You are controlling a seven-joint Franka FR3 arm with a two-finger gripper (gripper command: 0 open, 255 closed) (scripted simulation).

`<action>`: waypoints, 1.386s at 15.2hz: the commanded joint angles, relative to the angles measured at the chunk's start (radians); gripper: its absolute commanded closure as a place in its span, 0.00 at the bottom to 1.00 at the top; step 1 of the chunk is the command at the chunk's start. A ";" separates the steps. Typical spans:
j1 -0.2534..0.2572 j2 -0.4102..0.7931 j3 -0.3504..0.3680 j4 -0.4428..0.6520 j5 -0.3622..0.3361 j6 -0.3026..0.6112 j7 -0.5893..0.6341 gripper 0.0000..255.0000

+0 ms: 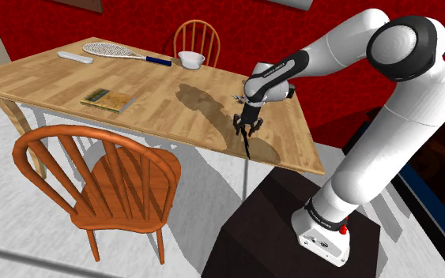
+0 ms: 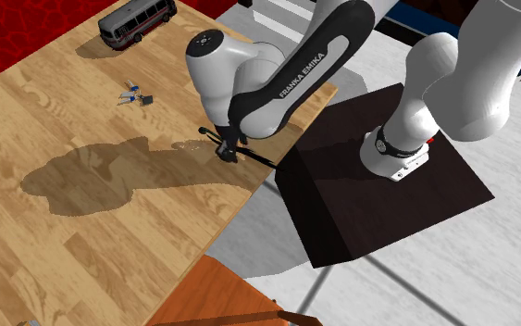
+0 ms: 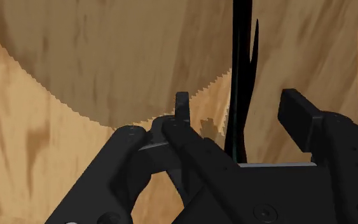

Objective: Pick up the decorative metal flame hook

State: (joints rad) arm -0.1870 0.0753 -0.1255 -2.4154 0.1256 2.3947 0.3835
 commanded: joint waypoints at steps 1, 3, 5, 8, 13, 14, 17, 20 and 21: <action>0.000 0.003 0.000 0.000 0.001 0.004 -0.002 1.00; 0.000 0.003 0.000 0.000 0.001 0.003 -0.001 1.00; 0.000 0.003 0.000 0.000 0.001 0.003 -0.001 1.00; 0.000 0.003 0.000 0.000 0.001 0.003 -0.001 1.00; -0.001 -0.043 -0.003 0.011 -0.015 -0.052 0.011 1.00; -0.001 -0.053 -0.003 0.014 -0.018 -0.066 0.014 1.00; -0.002 -0.084 -0.004 0.026 -0.027 -0.107 0.023 1.00; -0.002 -0.112 -0.004 0.039 -0.035 -0.148 0.030 1.00; -0.002 -0.121 -0.004 0.044 -0.038 -0.162 0.033 1.00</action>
State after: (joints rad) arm -0.1894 -0.0399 -0.1301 -2.3798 0.0897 2.2472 0.4136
